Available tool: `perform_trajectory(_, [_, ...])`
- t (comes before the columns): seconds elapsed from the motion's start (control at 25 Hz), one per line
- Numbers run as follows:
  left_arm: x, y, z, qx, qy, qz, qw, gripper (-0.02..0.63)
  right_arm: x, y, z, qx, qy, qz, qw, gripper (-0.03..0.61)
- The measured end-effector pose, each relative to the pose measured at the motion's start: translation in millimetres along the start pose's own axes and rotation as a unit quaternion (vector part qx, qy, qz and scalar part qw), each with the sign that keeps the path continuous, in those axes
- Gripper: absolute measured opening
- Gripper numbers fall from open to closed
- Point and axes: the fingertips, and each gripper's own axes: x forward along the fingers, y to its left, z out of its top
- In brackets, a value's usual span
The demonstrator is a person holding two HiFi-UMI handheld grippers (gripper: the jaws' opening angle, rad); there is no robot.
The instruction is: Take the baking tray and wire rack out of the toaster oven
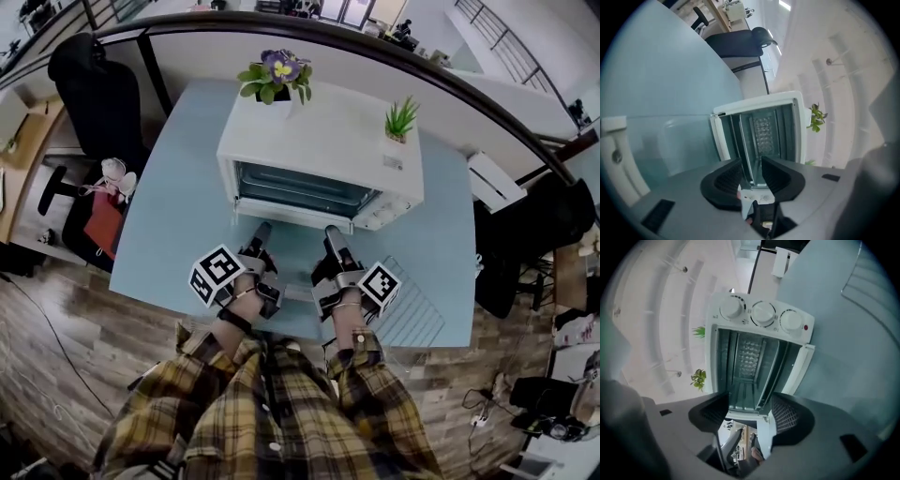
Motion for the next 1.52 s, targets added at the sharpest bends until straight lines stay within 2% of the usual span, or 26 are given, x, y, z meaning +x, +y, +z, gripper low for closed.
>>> perform_trajectory(0.24, [44.5,2.0,52.4,-0.018,-0.02,-0.017,0.9995,0.121,65.7,-15.8,5.0,0.03,-0.041,-0.006,0.999,0.279])
perform_trajectory(0.6, [100.5,17.2,65.5,-0.032,-0.006,-0.04,0.9987,0.121,103.6,-48.6,36.3,0.093,-0.129,-0.005,0.987,0.264])
perform_trajectory(0.76, [113.1,16.1,69.0,-0.055,-0.005,-0.069,0.996,0.123,104.3,-60.3,53.7,0.116,-0.185,0.003,0.976,0.191])
perform_trajectory(0.88, [117.9,15.7,71.4,-0.065,-0.006,-0.08,0.9946,0.12,104.4,-67.2,62.5,0.118,-0.209,0.003,0.971,0.129])
perform_trajectory(0.96, [118.9,18.2,74.4,-0.076,-0.012,-0.082,0.9936,0.112,105.7,-71.5,62.7,0.124,-0.213,0.007,0.969,0.078])
perform_trajectory(1.16, [120.2,18.2,74.6,-0.088,-0.009,-0.085,0.9924,0.107,102.0,-72.8,60.6,0.12,-0.201,0.005,0.972,0.07])
perform_trajectory(1.24, [116.9,23.7,72.8,-0.095,-0.007,-0.07,0.993,0.085,98.6,-74.4,56.7,0.121,-0.188,-0.007,0.975,0.064])
perform_trajectory(1.32, [111.1,30.2,69.5,-0.097,-0.001,-0.05,0.994,0.025,93.6,-72.7,52.3,0.123,-0.178,-0.017,0.976,0.06])
perform_trajectory(1.52, [93.2,33.9,60.2,-0.092,0.015,-0.028,0.9952,0.015,75.2,-77.1,43.4,0.12,-0.14,-0.048,0.982,0.054])
